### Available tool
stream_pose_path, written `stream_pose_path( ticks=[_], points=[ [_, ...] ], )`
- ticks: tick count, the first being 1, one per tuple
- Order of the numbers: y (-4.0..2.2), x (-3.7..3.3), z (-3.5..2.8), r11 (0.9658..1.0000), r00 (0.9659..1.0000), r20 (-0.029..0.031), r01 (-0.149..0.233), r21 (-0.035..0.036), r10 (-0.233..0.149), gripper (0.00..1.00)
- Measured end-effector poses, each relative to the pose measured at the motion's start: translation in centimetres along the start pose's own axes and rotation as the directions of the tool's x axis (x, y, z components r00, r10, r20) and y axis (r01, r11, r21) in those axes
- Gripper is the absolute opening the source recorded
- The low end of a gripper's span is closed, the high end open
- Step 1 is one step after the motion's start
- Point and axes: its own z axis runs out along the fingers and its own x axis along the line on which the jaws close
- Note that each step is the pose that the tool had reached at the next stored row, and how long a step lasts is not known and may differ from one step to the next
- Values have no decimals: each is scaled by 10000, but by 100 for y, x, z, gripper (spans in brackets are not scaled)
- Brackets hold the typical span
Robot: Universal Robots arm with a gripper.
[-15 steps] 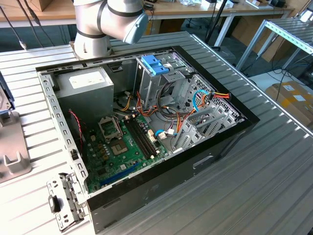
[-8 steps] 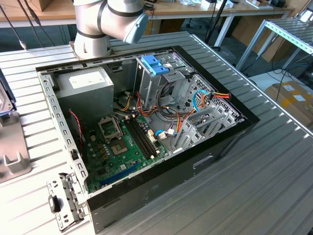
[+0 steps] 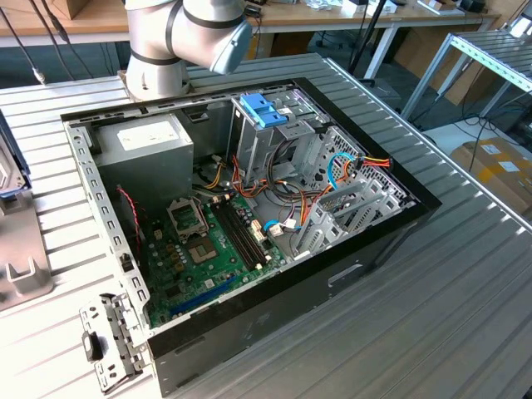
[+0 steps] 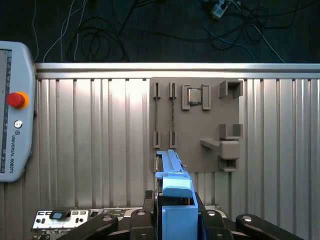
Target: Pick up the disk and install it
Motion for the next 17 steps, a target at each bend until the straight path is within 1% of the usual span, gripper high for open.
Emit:
stream_pose_path(
  ticks=[10, 12, 15, 17],
  points=[
    [-44, 34, -1, 10000, 10000, 13, 0, 0, 0, 37],
    [-63, 42, -1, 10000, 10000, 15, 0, 0, 0, 37],
    [-225, 73, -4, 10000, 10000, 18, 0, -11, 0, 37],
    [-241, 75, -4, 10000, 10000, 18, 0, -12, 0, 37]
  ],
)
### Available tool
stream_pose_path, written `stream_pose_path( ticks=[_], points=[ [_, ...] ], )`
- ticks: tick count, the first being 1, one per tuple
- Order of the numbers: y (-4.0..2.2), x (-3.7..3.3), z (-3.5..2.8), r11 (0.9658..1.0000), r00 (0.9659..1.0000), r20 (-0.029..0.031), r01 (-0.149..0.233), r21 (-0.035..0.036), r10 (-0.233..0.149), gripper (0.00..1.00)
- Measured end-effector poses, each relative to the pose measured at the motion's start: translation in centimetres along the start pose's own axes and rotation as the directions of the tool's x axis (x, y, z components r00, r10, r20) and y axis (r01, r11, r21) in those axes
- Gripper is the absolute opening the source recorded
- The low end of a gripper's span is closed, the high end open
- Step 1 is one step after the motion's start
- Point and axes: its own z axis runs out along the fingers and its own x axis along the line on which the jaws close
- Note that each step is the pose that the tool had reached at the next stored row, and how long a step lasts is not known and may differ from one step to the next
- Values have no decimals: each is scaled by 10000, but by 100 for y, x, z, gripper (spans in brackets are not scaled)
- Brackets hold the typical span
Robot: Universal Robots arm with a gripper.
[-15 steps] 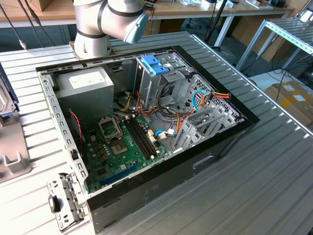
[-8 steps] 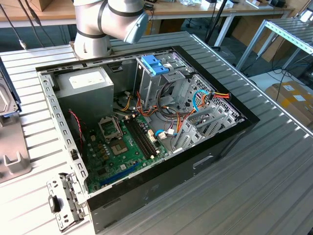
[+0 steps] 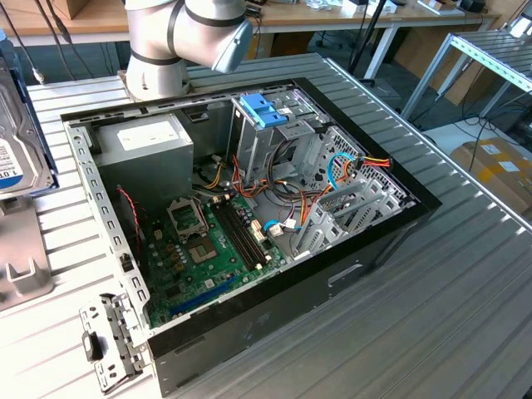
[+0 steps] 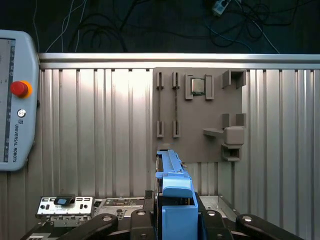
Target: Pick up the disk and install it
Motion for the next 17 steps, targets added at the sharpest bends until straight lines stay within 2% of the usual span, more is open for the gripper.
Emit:
stream_pose_path(
  ticks=[17],
  points=[
    [-142, 19, -3, 10000, 10000, -1, 0, -12, 0, 37]
  ],
)
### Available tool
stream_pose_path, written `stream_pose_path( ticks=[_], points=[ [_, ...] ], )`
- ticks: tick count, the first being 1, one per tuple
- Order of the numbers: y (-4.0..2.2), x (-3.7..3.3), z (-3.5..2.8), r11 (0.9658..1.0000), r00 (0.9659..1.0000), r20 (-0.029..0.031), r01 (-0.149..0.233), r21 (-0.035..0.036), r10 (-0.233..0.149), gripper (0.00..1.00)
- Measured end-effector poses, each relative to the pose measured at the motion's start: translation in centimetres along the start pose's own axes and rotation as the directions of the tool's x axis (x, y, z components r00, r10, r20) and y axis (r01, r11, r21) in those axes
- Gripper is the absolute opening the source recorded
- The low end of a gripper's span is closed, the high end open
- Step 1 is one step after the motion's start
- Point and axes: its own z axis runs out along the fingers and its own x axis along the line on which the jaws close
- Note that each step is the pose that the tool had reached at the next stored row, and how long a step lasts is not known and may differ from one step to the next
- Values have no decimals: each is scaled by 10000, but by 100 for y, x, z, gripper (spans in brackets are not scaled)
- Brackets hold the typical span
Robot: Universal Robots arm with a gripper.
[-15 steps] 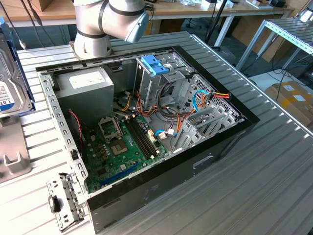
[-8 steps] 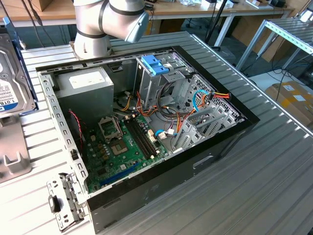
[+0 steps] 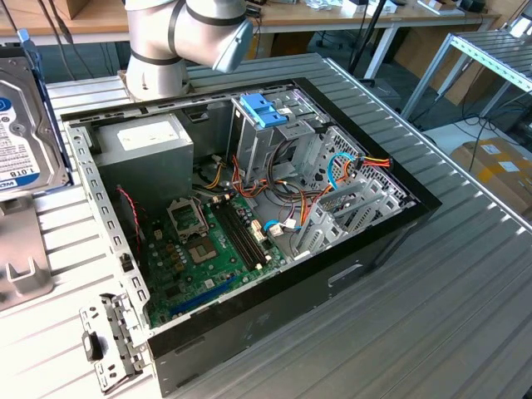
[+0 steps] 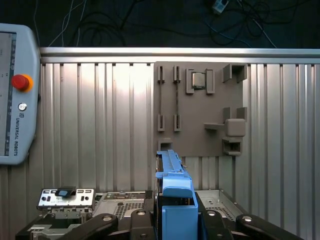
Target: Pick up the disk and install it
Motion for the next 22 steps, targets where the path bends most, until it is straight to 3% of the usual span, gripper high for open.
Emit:
stream_pose_path(
  ticks=[19, 22],
  points=[
    [-169, 19, -2, 10000, 10000, 1, -1, -17, 1, 37],
    [-225, 25, -3, 10000, 10000, 0, 0, -25, 0, 37]
  ],
)
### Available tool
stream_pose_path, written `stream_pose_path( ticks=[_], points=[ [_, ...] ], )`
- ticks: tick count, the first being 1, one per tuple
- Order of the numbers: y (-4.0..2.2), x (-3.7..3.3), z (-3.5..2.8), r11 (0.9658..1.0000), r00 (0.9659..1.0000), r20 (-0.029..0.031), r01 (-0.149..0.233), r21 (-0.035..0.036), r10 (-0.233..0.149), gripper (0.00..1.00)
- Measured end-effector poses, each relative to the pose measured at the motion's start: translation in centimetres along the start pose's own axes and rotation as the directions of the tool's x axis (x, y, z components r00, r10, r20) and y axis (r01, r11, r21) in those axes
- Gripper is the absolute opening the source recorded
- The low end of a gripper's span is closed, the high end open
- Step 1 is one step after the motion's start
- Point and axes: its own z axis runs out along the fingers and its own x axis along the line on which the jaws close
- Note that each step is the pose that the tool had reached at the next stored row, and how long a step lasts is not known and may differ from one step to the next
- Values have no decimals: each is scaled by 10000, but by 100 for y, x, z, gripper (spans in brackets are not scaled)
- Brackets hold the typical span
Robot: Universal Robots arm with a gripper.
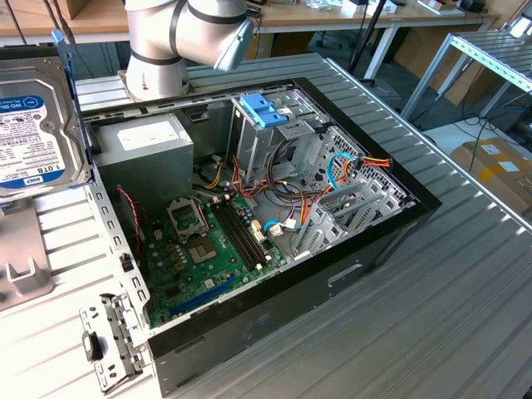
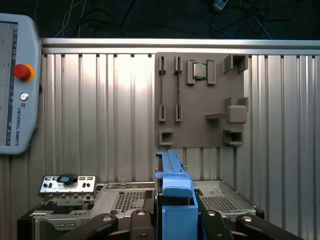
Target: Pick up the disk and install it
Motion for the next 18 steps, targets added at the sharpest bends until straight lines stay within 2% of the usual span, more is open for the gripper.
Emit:
stream_pose_path(
  ticks=[9, 18],
  points=[
    [-108, 9, -2, 10000, 10000, 0, -1, -14, 1, 37],
    [-159, 22, -3, 10000, 10000, 1, -1, -16, 1, 37]
  ],
)
